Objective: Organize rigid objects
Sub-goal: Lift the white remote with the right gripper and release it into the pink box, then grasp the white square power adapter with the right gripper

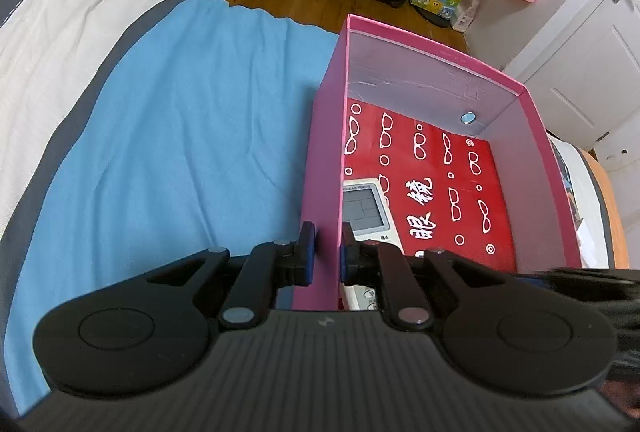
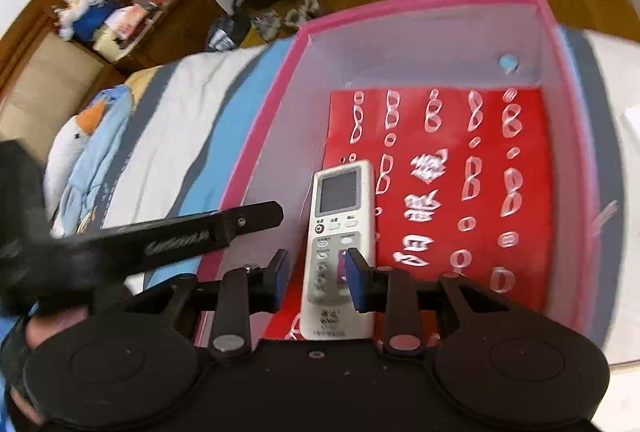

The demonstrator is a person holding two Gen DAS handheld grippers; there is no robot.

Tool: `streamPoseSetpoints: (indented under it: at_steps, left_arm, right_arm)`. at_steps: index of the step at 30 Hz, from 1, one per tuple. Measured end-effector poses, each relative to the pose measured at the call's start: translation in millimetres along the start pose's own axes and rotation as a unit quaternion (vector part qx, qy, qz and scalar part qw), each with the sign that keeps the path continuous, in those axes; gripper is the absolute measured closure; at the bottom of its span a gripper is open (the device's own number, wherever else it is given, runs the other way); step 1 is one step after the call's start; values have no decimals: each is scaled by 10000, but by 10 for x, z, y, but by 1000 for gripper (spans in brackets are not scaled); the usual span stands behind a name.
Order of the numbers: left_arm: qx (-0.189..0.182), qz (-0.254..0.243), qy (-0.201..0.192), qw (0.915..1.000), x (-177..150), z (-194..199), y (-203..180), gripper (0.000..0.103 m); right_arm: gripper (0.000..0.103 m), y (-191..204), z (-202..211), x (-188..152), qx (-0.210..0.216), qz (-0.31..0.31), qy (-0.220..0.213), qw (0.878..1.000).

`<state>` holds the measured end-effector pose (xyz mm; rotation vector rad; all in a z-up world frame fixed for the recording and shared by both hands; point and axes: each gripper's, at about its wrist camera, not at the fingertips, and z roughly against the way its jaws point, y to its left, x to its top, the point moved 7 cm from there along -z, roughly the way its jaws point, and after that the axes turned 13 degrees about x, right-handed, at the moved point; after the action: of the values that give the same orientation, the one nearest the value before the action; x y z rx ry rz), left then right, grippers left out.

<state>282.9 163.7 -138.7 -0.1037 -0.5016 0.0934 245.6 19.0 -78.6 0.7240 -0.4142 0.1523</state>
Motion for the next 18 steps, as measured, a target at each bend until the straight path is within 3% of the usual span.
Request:
streamPoseSetpoints:
  at_steps: [6,11,15,18]
  left_arm:
    - [183,-123,-173,9996,14,49,-51,95]
    - [240,-164,-206,9994,23,53,-84,96]
    - [202,-66,-139,9997,24,44,-54,96]
    - [328,-197,-193,9991,18,50,-84,96]
  right_arm:
    - [67,-136,827,11,-387,673,-272,9966]
    - [65,-609,1464,48,-980,644,-563,9915]
    - [54,-1058,1653,-18,-1260,312,-603,9897]
    - [53,-1329,1649,-120,-1458,261,-473,9878]
